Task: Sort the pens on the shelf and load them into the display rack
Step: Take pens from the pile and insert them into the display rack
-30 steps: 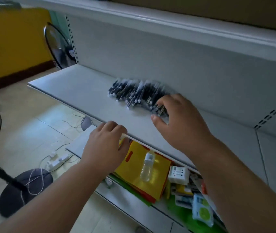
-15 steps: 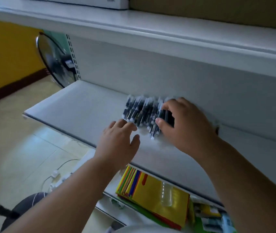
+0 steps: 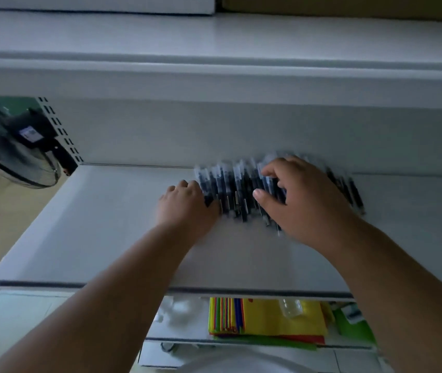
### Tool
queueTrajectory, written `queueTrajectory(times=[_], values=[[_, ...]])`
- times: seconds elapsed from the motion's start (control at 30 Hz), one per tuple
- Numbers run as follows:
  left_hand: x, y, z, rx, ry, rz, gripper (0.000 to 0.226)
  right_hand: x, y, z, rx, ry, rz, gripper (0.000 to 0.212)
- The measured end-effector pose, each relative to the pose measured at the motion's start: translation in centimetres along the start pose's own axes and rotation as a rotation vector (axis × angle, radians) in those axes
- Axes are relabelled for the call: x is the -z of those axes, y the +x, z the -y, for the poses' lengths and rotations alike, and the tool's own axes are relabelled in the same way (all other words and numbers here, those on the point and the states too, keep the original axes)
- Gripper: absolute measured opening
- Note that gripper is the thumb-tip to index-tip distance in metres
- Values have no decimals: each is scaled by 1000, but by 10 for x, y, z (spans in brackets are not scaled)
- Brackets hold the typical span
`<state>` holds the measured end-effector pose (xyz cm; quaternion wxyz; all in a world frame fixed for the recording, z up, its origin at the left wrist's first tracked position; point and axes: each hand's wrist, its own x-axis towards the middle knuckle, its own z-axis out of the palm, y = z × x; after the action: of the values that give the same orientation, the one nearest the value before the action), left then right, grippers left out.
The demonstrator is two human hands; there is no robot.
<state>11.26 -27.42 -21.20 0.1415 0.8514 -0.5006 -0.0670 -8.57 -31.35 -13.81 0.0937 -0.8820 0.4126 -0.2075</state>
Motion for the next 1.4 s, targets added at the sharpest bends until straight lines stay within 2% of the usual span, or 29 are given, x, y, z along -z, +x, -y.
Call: queueTrajectory(times=[0.17, 0.47, 0.57, 0.7, 0.83, 0.93, 1.0, 1.1, 1.27, 1.4], values=[[7, 13, 2, -81, 122, 88, 37, -1, -2, 2, -58, -25, -37, 34], [24, 10, 8, -119, 249, 214, 39, -4, -3, -1, -97, -15, -69, 32], [22, 6, 16, -131, 242, 191, 28, -5, -3, -2, -94, -5, -74, 32], [16, -1, 25, -163, 191, 89, 25, -9, -4, -7, -98, 17, -92, 31], [14, -10, 34, -168, 2, -39, 19, -12, -4, -14, -131, 44, -118, 28], [11, -18, 35, -172, -389, -129, 17, -17, -4, -25, -194, 62, -126, 27], [4, -28, 28, -200, -654, -116, 20, -22, -4, -33, -244, 64, -120, 26], [-10, -41, 16, -206, -976, -6, 19, -28, -4, -43, -302, 51, -106, 27], [-15, -43, 12, -173, -1010, 30, 12, -38, -4, -45, -373, 13, -38, 38], [-18, -41, 13, -177, -1031, 43, 10, -42, -2, -43, -388, -34, -43, 36]])
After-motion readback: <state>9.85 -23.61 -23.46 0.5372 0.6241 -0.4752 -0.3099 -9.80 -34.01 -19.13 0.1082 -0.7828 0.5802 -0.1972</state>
